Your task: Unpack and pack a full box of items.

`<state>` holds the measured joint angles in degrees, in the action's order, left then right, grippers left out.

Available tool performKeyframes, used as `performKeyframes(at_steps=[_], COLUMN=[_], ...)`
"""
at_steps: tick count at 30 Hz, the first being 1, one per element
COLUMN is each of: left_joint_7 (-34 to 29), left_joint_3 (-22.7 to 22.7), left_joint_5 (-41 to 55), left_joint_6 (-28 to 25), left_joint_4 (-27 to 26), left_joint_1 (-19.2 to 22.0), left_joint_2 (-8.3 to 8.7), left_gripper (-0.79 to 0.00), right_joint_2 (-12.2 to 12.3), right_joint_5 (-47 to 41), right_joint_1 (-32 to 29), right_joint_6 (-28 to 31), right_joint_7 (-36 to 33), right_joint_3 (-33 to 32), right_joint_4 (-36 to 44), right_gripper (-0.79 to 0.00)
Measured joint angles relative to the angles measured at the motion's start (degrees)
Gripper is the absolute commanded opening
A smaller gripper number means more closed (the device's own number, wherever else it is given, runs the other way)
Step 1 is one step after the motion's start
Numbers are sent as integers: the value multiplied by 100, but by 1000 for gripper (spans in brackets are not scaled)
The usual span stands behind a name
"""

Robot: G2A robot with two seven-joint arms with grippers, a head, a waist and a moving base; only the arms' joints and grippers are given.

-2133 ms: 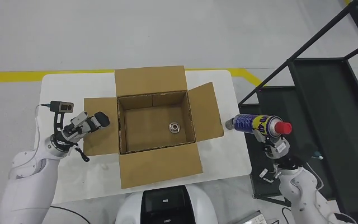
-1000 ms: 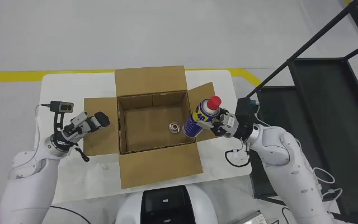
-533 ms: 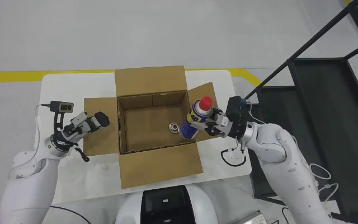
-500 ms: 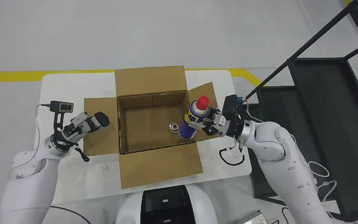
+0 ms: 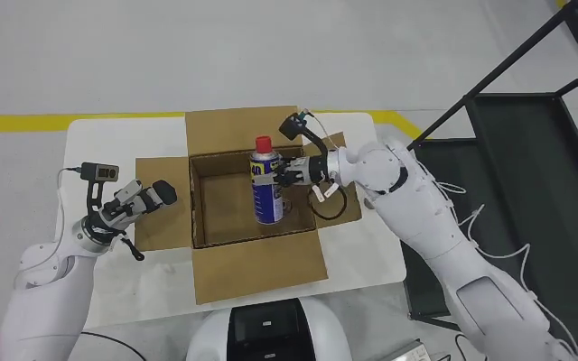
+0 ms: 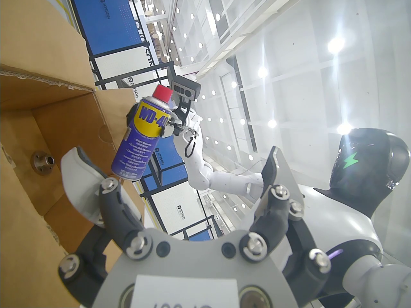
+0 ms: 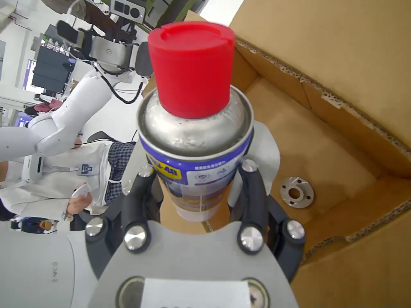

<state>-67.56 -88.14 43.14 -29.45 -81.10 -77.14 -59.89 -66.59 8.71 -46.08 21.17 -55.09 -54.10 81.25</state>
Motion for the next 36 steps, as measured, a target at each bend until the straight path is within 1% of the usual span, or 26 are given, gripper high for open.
performKeyframes(at_steps=[5,8,16,21,22,24,25,26,27,32,36], left_joint_7=[0,0,0,0,0,0,0,0,0,0,0], left_joint_3=[0,0,0,0,0,0,0,0,0,0,0], left_joint_5=[0,0,0,0,0,0,0,0,0,0,0], left_joint_6=[0,0,0,0,0,0,0,0,0,0,0], left_joint_4=[0,0,0,0,0,0,0,0,0,0,0], left_joint_1=[0,0,0,0,0,0,0,0,0,0,0], left_joint_2=[0,0,0,0,0,0,0,0,0,0,0], left_gripper=[0,0,0,0,0,0,0,0,0,0,0], right_joint_2=[-240,-374,-686,-953,-1006,-1130,-1184,-1255,-1307,-1560,-1641], right_joint_5=[-2,12,-15,-42,-40,-10,-11,-18,-21,-42,-133], right_joint_1=[520,718,1122,1388,1433,1535,1570,1614,1645,1799,1856], right_joint_6=[-521,-616,-730,-786,-800,-837,-846,-856,-869,-858,-670], right_joint_7=[-246,-264,-318,-277,-269,-244,-242,-239,-233,-191,-182], right_joint_3=[715,1046,1617,1994,2062,2221,2284,2362,2415,2616,2592], right_joint_4=[-688,-1056,-1811,-2371,-2473,-2700,-2792,-2916,-3010,-3438,-3583], right_gripper=[-785,-785,-785,-785,-773,-711,-646,-419,0,0,0])
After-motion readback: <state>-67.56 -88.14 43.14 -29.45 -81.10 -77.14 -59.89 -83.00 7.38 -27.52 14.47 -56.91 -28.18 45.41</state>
